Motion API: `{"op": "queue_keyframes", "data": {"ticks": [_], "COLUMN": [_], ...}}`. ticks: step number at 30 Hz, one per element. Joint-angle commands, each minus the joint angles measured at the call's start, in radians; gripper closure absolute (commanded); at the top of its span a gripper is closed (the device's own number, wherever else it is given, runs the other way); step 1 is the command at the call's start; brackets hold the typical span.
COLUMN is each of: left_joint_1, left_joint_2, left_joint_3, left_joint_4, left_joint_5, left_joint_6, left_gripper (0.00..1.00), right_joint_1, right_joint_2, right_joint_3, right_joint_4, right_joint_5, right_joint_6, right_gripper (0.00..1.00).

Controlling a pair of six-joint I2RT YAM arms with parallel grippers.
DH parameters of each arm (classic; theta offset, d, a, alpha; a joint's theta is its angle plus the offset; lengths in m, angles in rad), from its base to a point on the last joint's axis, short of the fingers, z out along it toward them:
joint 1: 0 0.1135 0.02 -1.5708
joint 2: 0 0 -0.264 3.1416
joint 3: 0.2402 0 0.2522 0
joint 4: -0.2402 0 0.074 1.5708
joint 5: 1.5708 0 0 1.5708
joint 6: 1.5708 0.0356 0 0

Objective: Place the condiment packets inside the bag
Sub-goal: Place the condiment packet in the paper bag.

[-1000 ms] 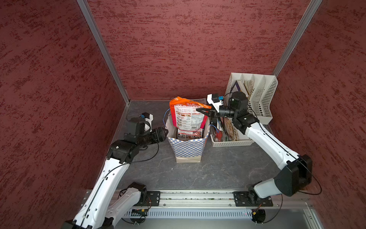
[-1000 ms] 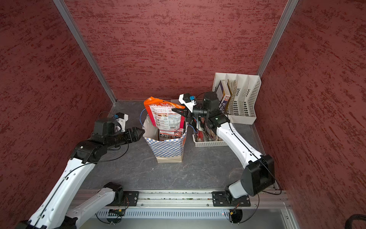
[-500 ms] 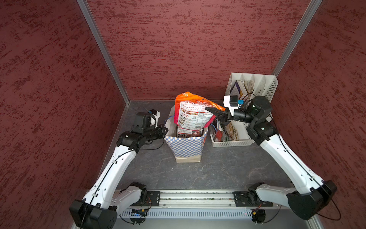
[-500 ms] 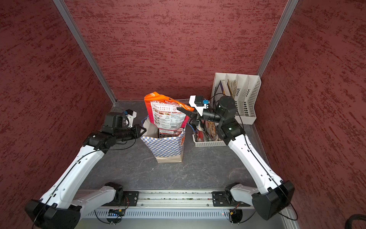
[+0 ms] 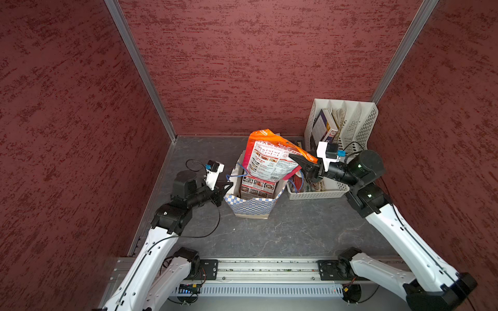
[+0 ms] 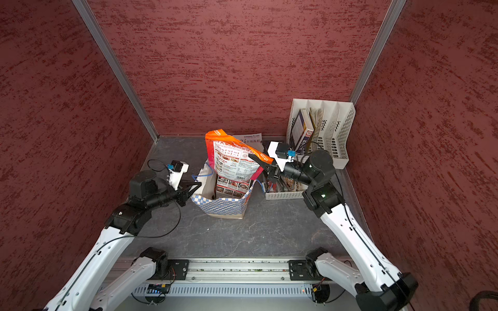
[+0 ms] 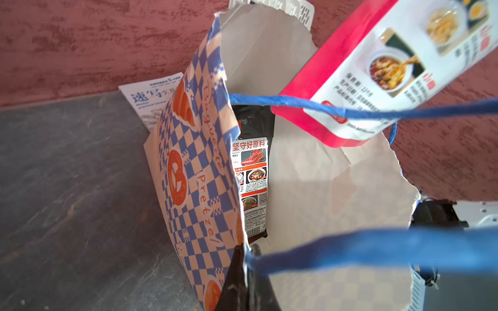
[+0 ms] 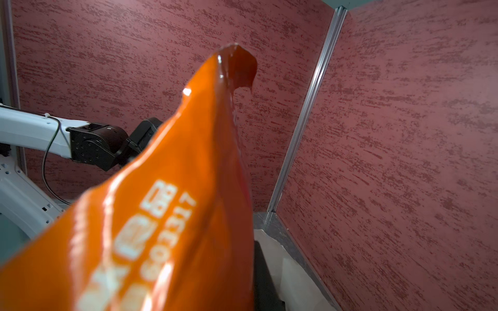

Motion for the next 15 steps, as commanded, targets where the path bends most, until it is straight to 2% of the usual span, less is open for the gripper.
{"op": "queue_keyframes", "data": {"ticks": [1, 9, 15], "left_joint_1": [-0.008, -0.022, -0.024], "left_joint_2": [-0.069, -0.169, -0.161], "left_joint_3": [-0.033, -0.131, -0.137], "left_joint_4": [0.193, 0.330, 0.347], "left_joint_5": [0.091, 0.075, 0.033], "left_joint_6": [0.120, 0.138, 0.106], "left_gripper": [1.00, 1.00, 1.00], "right_joint_1": [0.038, 0.082, 0.086], "right_joint_2": [-0.074, -0.212, -0.276], "right_joint_3": [-0.010, -0.072, -0.100], "right_joint_4": [0.082, 0.021, -0.037], "right_joint_5": [0.034, 0.003, 0.033], "right_joint_6": [0.022, 0.012, 0.011], "right_gripper": [1.00, 1.00, 1.00]}}
